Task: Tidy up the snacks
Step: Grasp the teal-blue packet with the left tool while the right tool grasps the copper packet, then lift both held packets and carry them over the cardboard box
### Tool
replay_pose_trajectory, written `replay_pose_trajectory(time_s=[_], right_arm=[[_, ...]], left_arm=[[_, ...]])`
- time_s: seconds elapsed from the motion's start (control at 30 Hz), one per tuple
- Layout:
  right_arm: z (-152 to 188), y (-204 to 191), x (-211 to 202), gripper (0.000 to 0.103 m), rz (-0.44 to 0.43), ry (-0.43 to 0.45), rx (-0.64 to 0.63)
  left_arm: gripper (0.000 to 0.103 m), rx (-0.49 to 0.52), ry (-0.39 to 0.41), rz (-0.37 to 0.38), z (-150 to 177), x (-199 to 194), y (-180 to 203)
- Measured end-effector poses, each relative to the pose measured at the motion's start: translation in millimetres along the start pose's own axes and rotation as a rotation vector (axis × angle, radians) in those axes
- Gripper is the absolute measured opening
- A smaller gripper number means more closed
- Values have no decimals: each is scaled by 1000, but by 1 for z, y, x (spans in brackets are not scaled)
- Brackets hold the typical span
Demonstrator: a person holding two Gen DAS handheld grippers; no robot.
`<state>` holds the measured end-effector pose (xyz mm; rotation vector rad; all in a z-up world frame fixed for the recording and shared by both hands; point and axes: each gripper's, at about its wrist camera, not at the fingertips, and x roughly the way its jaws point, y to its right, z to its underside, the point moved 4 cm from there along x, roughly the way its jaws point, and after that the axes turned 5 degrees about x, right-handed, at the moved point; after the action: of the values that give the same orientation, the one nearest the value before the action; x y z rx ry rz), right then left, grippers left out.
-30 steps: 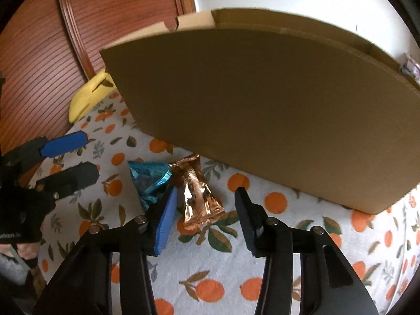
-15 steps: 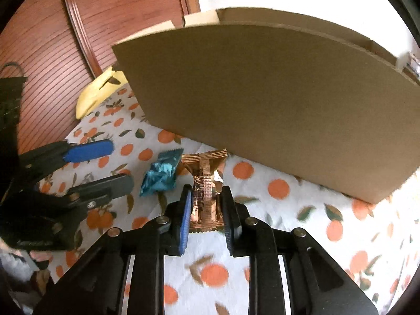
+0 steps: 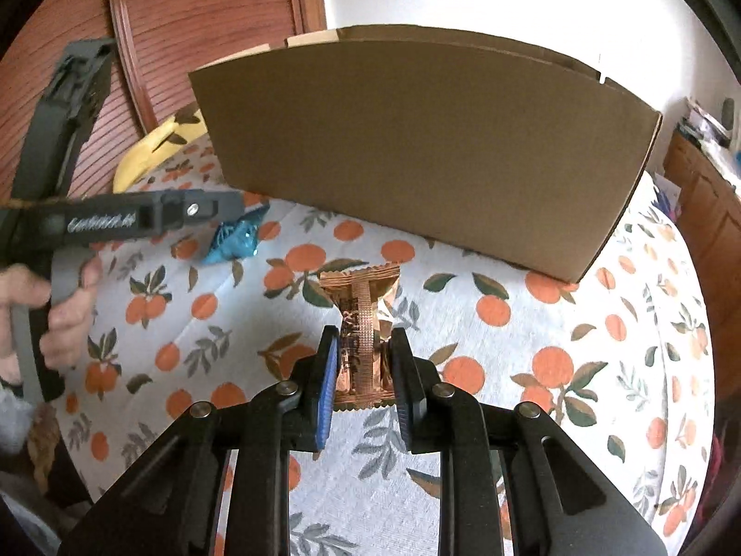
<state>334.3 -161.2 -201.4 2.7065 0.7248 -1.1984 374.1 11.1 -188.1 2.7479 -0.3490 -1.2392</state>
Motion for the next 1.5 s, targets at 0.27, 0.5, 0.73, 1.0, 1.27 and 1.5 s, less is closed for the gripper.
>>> replay_pose_trajectory(time_s=[0.27, 0.5, 0.73, 1.0, 1.27, 1.5], right_arm=[[7, 1, 3, 21, -14, -21, -21], [8, 1, 3, 21, -5, -16, -18], [9, 5, 2, 21, 36, -12, -14], [8, 4, 4, 21, 57, -12, -26], [9, 15, 0, 20, 90, -13, 39], [8, 35, -29, 20, 97, -16, 143]], left_arm=[[67, 4, -22, -38, 3, 7, 2], [67, 30, -35, -40, -1, 13, 24], [63, 57, -70, -78, 11, 12, 32], [33, 156, -83, -107, 20, 10, 44], [31, 156, -84, -38, 28, -8, 52], [31, 210, -33, 7, 23, -41, 71]])
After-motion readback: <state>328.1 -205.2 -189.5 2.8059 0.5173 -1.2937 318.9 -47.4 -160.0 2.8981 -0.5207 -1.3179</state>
